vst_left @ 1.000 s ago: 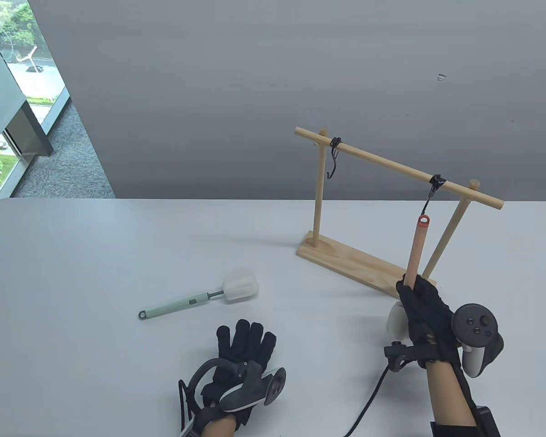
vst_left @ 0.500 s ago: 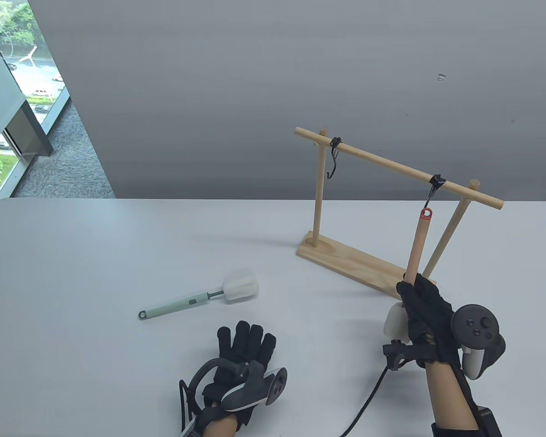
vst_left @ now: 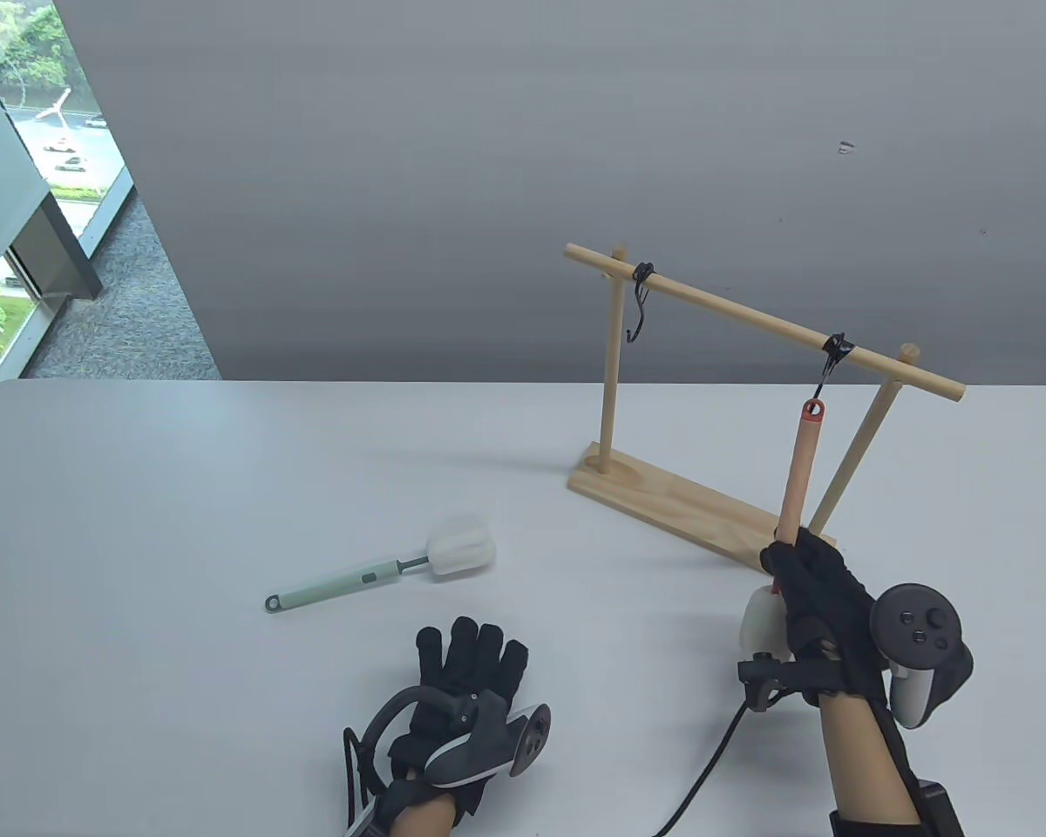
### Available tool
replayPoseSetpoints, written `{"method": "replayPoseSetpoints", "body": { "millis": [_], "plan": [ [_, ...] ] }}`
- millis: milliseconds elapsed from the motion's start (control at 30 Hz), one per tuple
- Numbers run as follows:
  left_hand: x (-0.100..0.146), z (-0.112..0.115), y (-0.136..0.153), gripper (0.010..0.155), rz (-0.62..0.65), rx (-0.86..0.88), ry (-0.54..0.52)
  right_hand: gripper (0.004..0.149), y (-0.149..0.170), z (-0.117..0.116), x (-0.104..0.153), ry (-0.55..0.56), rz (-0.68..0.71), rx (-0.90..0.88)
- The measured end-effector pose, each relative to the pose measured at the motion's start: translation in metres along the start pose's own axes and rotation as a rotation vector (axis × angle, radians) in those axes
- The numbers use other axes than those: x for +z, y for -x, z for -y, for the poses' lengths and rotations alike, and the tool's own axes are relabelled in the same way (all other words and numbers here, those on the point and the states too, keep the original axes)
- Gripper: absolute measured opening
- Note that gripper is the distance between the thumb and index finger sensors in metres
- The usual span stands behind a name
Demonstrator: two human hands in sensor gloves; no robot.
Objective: Hook cup brush handle onto s-hook
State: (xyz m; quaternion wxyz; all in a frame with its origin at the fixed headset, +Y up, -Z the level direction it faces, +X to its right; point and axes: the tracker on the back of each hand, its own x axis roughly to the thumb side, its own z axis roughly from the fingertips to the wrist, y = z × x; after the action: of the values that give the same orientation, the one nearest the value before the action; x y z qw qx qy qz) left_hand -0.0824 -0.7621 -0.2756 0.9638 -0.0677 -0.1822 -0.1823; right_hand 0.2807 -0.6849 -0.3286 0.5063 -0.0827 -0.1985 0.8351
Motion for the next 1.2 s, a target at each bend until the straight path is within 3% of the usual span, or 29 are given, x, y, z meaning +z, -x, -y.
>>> {"method": "replayPoseSetpoints", "body": {
  "millis": [1200],
  "plan": [
    [0.0, 0.0, -0.002, 0.078, 0.006, -0.009, 0.033, 0.052, 0.026, 0.01, -0.003, 0.041, -0.111, -0.013]
  ]
}}
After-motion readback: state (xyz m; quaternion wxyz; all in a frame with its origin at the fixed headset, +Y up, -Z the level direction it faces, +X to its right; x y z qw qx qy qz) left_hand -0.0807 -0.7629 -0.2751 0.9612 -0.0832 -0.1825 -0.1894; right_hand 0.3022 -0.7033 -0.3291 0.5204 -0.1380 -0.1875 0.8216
